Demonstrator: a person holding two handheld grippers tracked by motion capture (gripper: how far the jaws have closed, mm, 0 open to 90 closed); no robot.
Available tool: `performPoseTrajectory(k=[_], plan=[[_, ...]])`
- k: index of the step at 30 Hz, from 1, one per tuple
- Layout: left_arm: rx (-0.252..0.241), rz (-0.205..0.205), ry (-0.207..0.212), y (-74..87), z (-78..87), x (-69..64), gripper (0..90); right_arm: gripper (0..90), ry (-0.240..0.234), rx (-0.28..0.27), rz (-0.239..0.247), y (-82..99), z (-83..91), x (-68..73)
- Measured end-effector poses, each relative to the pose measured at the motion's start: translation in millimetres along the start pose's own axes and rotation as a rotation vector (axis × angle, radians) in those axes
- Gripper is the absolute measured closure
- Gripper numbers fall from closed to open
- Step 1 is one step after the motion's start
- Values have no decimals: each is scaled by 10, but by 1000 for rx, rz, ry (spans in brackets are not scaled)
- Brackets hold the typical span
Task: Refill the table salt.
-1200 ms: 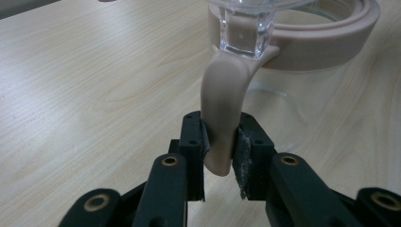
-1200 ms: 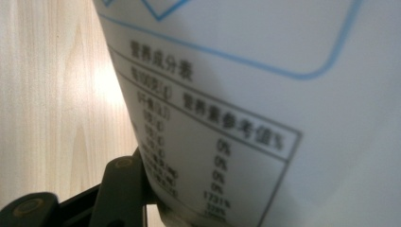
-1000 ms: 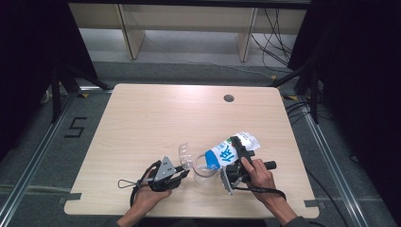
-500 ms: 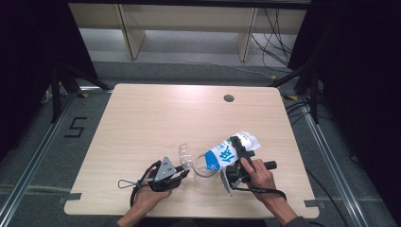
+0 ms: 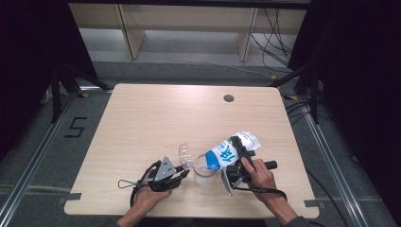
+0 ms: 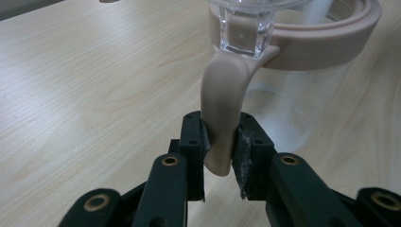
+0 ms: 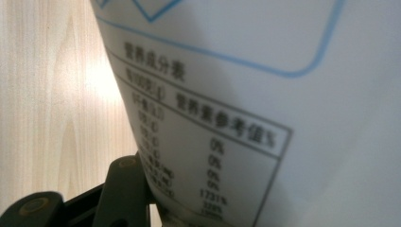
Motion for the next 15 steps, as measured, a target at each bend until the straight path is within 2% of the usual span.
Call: performPoseTrajectory(k=[3,5,8,12,13,14,15], plan=[[3,-7,3,-1,2,4,745,508,3,-1,3,2,-2,-3],[2,-5,4,-2,1,3,745,509,-4,-1,-42,12,-9,44],[-1,-3,8,-3,-2,2,745,510,-1,1,-14,15,-13,15],[3,-6,4,-1,2,4,745,510,-1,-4,-25,13,-19,31],[-2,-4,5,-3,-2,3,745,510,8,-12,-40,7,-20,35],[1,-2,6,-2,1,4,745,511,4,10,-27,18,-3,29],[-2,3,7,-2,-1,3,745,511,5,-3,18,6,-2,-6]])
Point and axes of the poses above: each handheld gripper's, and its own axes: z roughly backward along the jaws, y roughly out of its underside, x roughly to its left, the point moved 8 cm from there along -z, roughly forward along the jaws, and after that the axes turned 8 degrees about y, right-handed, at the moved point
